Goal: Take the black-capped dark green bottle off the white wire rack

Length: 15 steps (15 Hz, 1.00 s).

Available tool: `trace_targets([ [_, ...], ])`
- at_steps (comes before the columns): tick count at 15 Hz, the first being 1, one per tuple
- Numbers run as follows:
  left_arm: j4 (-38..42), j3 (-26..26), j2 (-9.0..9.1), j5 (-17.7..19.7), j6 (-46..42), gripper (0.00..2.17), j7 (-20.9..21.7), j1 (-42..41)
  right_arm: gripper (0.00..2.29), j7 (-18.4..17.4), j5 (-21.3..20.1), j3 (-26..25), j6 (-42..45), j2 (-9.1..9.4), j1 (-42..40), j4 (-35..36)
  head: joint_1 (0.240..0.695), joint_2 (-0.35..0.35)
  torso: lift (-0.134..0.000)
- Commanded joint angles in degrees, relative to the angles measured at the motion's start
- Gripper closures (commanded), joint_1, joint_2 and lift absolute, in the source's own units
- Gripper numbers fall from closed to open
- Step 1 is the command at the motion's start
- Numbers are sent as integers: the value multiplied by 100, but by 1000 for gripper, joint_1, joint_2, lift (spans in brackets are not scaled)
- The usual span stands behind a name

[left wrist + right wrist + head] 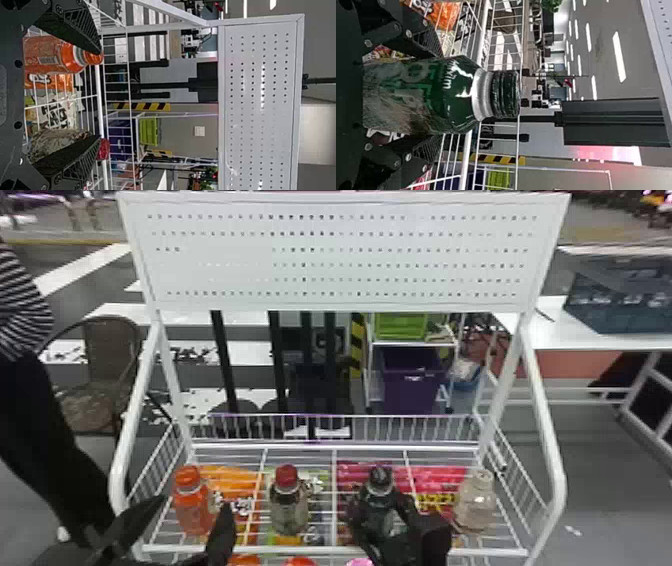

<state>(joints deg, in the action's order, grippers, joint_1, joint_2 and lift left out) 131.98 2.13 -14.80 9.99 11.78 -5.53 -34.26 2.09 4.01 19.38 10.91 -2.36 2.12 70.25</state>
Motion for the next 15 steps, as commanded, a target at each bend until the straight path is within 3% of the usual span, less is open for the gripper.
trace_targets([
  [1,12,-2,3,-6,-4,144,0,-10,1585,-7,3,-22,-103,-28,-142,270,499,0,0],
  [4,20,-2,12,-6,-4,144,0,-10,1598,-42,3,-75,-419,-124,-555,1193,499,0,0],
  [7,56,-2,12,-6,-22,144,0,-19,1595,-200,-76,-233,-1017,-379,-1197,2520,499,0,0],
  [11,100,-2,21,-15,-22,144,-18,-36,1588,-200,-23,-1068,-1298,-634,-2445,4269,499,0,0],
  [15,117,15,30,-15,-22,144,-18,-28,1578,-60,170,-2026,-1192,-652,-3622,5368,499,0,0],
])
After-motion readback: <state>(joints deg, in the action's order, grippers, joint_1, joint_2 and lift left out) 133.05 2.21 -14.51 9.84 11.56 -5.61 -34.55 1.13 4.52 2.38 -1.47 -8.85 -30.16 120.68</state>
